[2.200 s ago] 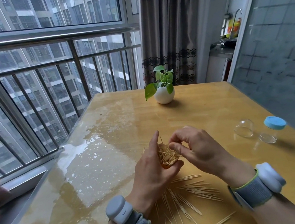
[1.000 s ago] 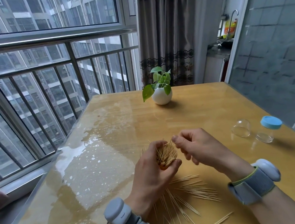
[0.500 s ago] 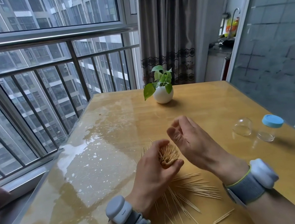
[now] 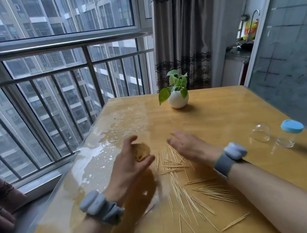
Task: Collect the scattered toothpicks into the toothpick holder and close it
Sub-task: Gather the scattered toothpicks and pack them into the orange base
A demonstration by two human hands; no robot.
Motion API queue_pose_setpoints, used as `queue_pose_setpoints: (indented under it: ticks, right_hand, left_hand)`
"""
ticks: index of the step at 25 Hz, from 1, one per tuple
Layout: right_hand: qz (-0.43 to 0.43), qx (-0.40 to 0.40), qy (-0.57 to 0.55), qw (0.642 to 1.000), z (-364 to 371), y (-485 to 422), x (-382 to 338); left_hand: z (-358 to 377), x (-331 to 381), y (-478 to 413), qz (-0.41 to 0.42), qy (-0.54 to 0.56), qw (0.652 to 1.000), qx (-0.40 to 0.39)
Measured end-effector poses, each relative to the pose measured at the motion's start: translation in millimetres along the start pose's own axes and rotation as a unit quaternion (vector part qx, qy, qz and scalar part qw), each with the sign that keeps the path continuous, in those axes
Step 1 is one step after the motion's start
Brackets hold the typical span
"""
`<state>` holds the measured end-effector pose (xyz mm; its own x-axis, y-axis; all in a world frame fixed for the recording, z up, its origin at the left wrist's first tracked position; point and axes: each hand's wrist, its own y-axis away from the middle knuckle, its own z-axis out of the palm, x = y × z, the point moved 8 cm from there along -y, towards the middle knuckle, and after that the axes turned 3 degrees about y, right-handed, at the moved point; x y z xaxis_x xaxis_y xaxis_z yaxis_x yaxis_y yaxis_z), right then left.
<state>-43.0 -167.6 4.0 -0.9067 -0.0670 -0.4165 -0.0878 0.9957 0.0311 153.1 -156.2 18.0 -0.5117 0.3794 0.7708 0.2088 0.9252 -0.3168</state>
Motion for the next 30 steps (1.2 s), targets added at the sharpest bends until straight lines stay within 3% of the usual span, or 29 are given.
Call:
queue_pose_setpoints:
  ticks: [2,5,8,11,12,14,16,18,20,23,26,30]
  right_hand:
    - [-0.019,-0.054,0.050,0.997,29,-13,-4]
    - [-0.079,-0.057,0.102,0.990,48,2,-21]
    - [-0.124,-0.056,0.052,0.989,50,40,-29]
    - [-0.062,0.021,0.016,0.998,23,79,5]
    - [-0.038,0.031,0.044,0.998,18,95,20]
    - [-0.001,0.001,0.115,0.993,23,126,42]
    - [0.009,-0.033,0.160,0.987,38,142,47]
    - [0.010,-0.032,0.163,0.986,46,141,36]
    - [0.011,-0.018,0.169,0.985,54,127,19]
    - [0.033,-0.005,0.107,0.994,55,96,7]
    - [-0.028,-0.010,0.025,0.999,31,95,8]
    - [-0.185,-0.111,0.188,0.958,39,146,21]
  left_hand:
    - [-8,-19,-5,-0.029,-0.018,0.999,0.015]
    - [-3,-34,-4,-0.042,-0.011,0.999,0.006]
    - [-1,-30,4,-0.038,-0.016,0.999,0.005]
    - [-26,-4,40,0.026,-0.030,0.994,0.104]
    - [-26,8,59,0.060,-0.040,0.992,0.099]
    - [1,26,95,0.089,-0.101,0.990,-0.031]
    - [41,23,124,0.093,-0.228,0.950,-0.189]
    - [66,17,129,0.082,-0.323,0.910,-0.247]
    - [80,19,114,0.076,-0.328,0.910,-0.243]
    - [94,27,84,0.061,-0.257,0.942,-0.206]
    - [80,29,75,0.040,-0.192,0.965,-0.172]
    - [68,5,87,0.031,-0.322,0.929,-0.181]
